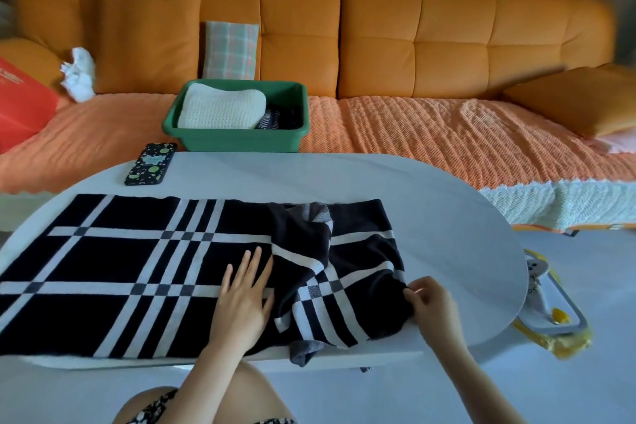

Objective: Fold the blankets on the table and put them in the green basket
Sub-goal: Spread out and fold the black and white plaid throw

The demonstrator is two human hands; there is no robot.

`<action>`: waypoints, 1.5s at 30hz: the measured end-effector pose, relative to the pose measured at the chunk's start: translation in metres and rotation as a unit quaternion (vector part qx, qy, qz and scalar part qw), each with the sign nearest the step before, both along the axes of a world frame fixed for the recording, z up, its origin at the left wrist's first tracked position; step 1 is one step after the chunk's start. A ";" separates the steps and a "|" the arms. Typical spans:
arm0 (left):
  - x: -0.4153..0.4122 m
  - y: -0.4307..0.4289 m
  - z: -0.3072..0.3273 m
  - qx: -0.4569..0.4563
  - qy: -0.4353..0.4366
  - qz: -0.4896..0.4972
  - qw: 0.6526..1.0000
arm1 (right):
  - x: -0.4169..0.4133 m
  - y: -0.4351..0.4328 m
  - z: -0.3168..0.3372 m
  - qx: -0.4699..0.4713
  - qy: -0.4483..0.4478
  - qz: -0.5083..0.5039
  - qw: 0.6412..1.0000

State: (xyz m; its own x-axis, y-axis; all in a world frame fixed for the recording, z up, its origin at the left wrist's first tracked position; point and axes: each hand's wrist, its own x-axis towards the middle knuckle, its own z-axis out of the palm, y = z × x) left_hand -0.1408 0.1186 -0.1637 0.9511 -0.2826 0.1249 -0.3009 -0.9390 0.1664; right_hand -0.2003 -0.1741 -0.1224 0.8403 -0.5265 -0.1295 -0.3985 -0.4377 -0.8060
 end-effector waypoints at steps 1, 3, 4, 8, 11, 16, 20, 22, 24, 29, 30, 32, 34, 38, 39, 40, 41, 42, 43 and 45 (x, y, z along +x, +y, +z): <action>0.000 0.000 -0.001 0.003 0.008 -0.008 1.000 | 0.000 0.001 0.000 -0.028 0.003 0.015 0.999; 0.001 0.002 -0.003 -0.007 0.014 -0.016 1.000 | 0.000 0.007 0.006 -0.057 -0.044 0.036 0.997; 0.000 0.001 -0.004 -0.028 0.005 -0.018 0.999 | 0.000 0.013 0.012 -0.054 -0.075 0.050 0.994; 0.001 -0.002 0.001 -0.212 -0.022 0.029 0.977 | 0.011 0.059 0.034 -0.096 -0.128 0.156 0.975; 0.002 -0.001 0.001 -0.227 0.013 0.033 0.973 | 0.029 0.102 0.036 -0.154 -0.069 0.215 0.962; 0.008 0.002 -0.008 -0.104 -0.009 0.014 0.994 | 0.051 0.141 0.009 -0.252 -0.007 0.197 0.947; 0.004 0.005 -0.008 -0.092 -0.014 0.001 0.996 | 0.061 0.111 0.007 -0.160 -0.086 0.149 0.972; 0.004 0.004 -0.008 -0.097 -0.009 0.003 0.995 | 0.066 0.077 0.017 -0.107 -0.103 0.097 0.984; 0.004 0.003 -0.008 -0.094 -0.002 0.007 0.996 | 0.070 0.029 0.029 -0.046 -0.099 0.035 0.993; 0.005 0.003 -0.011 -0.090 -0.003 0.005 0.996 | 0.061 -0.094 0.049 -0.129 -0.027 -0.038 0.991; 0.005 0.003 -0.011 -0.091 -0.001 0.005 0.996 | 0.058 -0.109 0.048 -0.141 -0.006 -0.025 0.990; 0.005 0.002 -0.010 -0.085 0.003 0.003 0.996 | 0.056 -0.126 0.041 -0.159 0.043 0.016 0.986; 0.005 0.001 -0.009 -0.077 0.007 0.003 0.997 | 0.057 -0.132 0.031 -0.164 0.056 0.033 0.984; 0.003 0.001 -0.007 -0.068 0.013 0.006 0.998 | 0.051 -0.117 0.016 -0.174 0.004 0.043 0.984; 0.003 0.001 -0.006 -0.065 0.013 0.006 0.998 | 0.047 -0.111 0.012 -0.178 -0.008 0.048 0.983; 0.003 0.001 -0.006 -0.061 0.013 0.004 0.998 | 0.045 -0.107 0.009 -0.174 -0.013 0.048 0.983; 0.003 0.000 -0.006 -0.059 0.014 0.004 0.998 | 0.043 -0.104 0.007 -0.167 -0.010 0.044 0.985; 0.004 0.000 -0.005 -0.059 0.015 0.004 0.998 | 0.043 -0.102 0.005 -0.163 -0.006 0.042 0.986; 0.004 -0.001 -0.004 -0.063 0.018 0.005 0.998 | 0.044 -0.101 0.005 -0.166 -0.002 0.043 0.985; 0.006 -0.004 0.000 -0.078 0.037 0.012 0.996 | 0.053 -0.102 0.011 -0.191 -0.010 0.052 0.980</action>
